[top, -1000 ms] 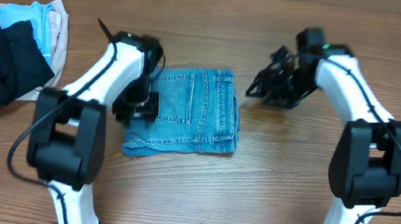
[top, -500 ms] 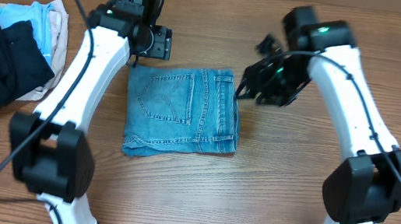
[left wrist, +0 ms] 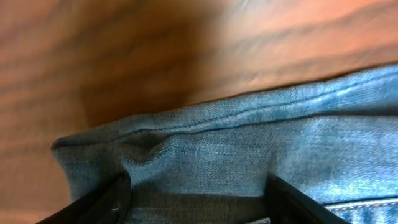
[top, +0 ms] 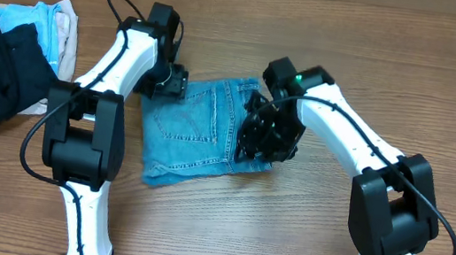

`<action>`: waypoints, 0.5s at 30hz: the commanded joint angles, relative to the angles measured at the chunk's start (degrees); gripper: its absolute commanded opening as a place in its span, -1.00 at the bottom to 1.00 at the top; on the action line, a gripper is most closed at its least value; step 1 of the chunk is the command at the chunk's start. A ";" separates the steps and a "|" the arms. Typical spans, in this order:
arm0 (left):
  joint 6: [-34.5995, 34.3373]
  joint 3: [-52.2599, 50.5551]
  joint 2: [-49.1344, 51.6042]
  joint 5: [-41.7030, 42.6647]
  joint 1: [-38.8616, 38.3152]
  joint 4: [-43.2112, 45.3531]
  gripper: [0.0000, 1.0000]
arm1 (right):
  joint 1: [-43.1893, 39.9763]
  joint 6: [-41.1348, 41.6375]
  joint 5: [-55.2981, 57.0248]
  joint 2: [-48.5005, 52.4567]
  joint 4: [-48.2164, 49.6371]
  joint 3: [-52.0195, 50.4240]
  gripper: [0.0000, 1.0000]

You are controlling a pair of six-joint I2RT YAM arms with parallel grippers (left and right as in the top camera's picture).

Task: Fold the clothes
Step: 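Press the folded jeans flat with both grippers, then grasp the top-left corner of the folded jeans with the left gripper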

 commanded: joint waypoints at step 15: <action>-9.09 -7.15 0.50 0.28 0.11 -25.77 -0.07 | -7.43 -2.01 19.04 2.56 17.25 -4.55 0.40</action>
